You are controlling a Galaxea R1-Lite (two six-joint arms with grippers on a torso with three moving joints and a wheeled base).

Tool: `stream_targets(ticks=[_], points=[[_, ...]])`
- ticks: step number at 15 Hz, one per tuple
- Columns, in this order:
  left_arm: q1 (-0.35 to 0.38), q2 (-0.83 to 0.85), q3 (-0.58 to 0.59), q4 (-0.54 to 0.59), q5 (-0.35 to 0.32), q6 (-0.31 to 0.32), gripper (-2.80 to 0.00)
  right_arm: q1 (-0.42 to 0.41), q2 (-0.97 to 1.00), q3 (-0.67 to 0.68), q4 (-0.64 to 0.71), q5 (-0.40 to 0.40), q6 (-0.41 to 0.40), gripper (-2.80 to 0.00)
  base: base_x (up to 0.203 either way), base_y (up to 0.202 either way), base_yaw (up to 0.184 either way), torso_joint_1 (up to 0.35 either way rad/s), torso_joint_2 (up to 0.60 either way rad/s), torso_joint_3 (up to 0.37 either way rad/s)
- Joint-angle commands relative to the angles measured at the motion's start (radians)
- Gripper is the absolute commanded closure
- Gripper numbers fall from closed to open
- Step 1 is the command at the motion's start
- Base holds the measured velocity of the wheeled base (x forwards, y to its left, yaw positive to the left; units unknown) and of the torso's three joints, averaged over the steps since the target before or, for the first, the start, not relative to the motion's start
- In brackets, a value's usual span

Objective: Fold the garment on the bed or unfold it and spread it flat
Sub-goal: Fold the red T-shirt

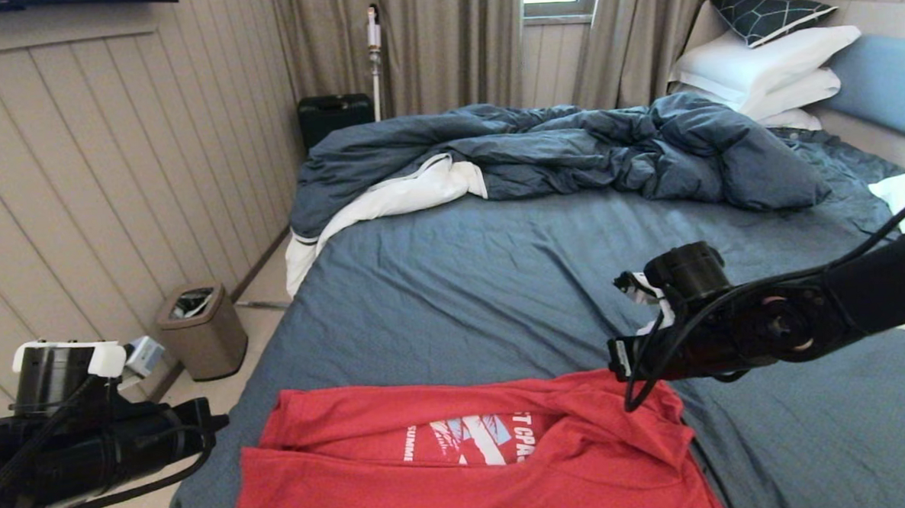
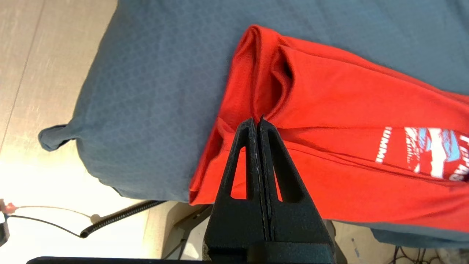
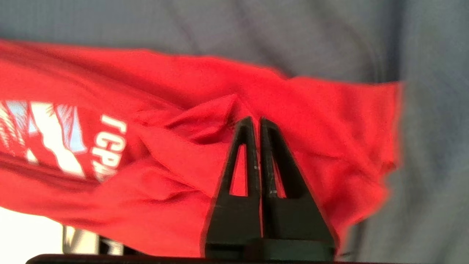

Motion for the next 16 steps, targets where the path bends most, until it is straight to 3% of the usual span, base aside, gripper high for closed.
stream_targets(ticks=[1,5,16], points=[[-0.006,0.013,0.003,-0.003,-0.001,-0.004,0.0,0.029,0.028,0.006,0.0,0.0,0.003,0.0,0.0,0.0,0.0,0.0,0.0,0.0],[-0.015,0.018,0.009,-0.003,0.0,-0.004,0.0,0.063,0.063,0.032,-0.001,-0.058,0.009,0.0,0.0,0.0,0.0,0.0,0.0,0.0],[-0.065,0.058,0.039,-0.051,0.013,-0.004,0.0,0.149,-0.108,0.247,-0.006,-0.063,0.026,0.0,0.0,0.0,0.0,0.0,0.0,0.0]])
